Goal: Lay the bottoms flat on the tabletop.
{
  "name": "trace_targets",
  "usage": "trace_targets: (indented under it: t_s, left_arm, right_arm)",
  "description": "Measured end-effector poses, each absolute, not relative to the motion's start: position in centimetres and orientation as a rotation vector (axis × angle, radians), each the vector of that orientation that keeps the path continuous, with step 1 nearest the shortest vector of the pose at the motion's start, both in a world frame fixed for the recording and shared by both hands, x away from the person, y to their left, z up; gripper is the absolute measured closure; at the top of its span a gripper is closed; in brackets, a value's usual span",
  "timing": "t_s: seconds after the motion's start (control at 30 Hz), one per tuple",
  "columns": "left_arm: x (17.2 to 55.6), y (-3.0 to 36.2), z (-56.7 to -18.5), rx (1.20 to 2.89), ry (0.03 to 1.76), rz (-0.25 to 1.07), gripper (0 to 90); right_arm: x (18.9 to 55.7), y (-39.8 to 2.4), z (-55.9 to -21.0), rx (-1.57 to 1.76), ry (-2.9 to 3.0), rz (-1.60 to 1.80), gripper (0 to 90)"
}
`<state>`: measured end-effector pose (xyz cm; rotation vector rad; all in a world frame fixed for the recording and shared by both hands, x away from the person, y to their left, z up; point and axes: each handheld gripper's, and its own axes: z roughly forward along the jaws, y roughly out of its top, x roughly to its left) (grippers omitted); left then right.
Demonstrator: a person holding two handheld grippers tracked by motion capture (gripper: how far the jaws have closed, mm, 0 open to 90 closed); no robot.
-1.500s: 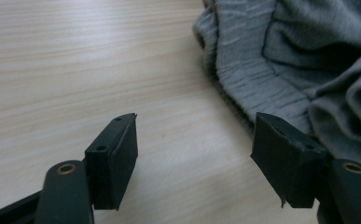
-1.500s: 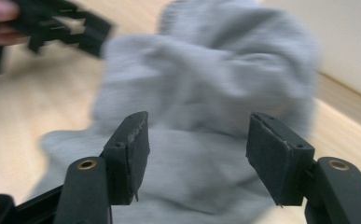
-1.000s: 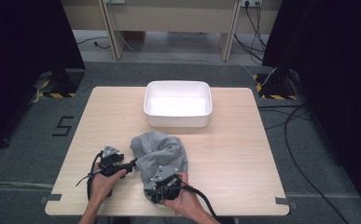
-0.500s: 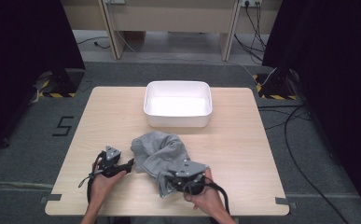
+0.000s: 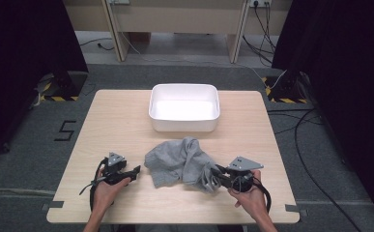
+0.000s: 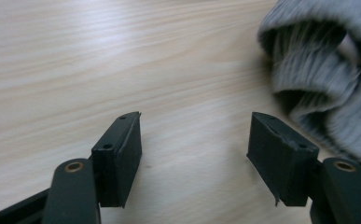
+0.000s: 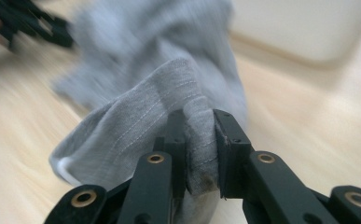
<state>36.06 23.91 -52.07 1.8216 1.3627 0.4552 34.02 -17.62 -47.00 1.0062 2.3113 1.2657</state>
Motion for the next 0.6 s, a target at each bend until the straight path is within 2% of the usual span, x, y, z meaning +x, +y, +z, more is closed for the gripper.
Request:
trace_targets:
  t_s: [0.1, 0.27, 0.3, 0.33, 0.37, 0.4, 0.43, 0.6]
  left_arm:
    - [35.9, 23.5, -52.0, 1.826, 1.35, 0.444, 34.0]
    - [35.4, 22.7, -51.4, 1.823, 1.31, 0.428, 33.9]
    - [35.2, 22.5, -51.1, 1.83, 1.296, 0.422, 33.7]
    - [35.2, 22.5, -51.1, 1.83, 1.296, 0.422, 33.5]
    - [35.1, 22.3, -51.0, 1.834, 1.287, 0.415, 33.4]
    - [35.1, 22.3, -51.0, 1.834, 1.287, 0.415, 33.4]
    - [35.1, 22.2, -50.9, 1.839, 1.283, 0.409, 33.2]
    - [35.1, 22.3, -51.1, 1.85, 1.295, 0.412, 33.2]
  right_arm:
    - [34.4, -18.2, -48.4, 1.022, 2.354, 1.171, 78.1]
    - [34.9, -18.3, -48.8, 1.02, 2.395, 1.105, 75.9]
    - [35.0, -18.6, -48.6, 1.054, 2.382, 1.107, 70.6]
    - [35.0, -18.6, -48.6, 1.054, 2.382, 1.107, 70.6]
    - [34.9, -19.0, -47.7, 1.075, 2.37, 1.126, 61.2]
    - [34.9, -19.0, -47.7, 1.075, 2.37, 1.126, 61.2]
    - [34.5, -19.2, -46.2, 1.055, 2.347, 1.142, 55.5]
    - [33.3, -18.1, -42.7, 1.002, 2.298, 1.205, 45.0]
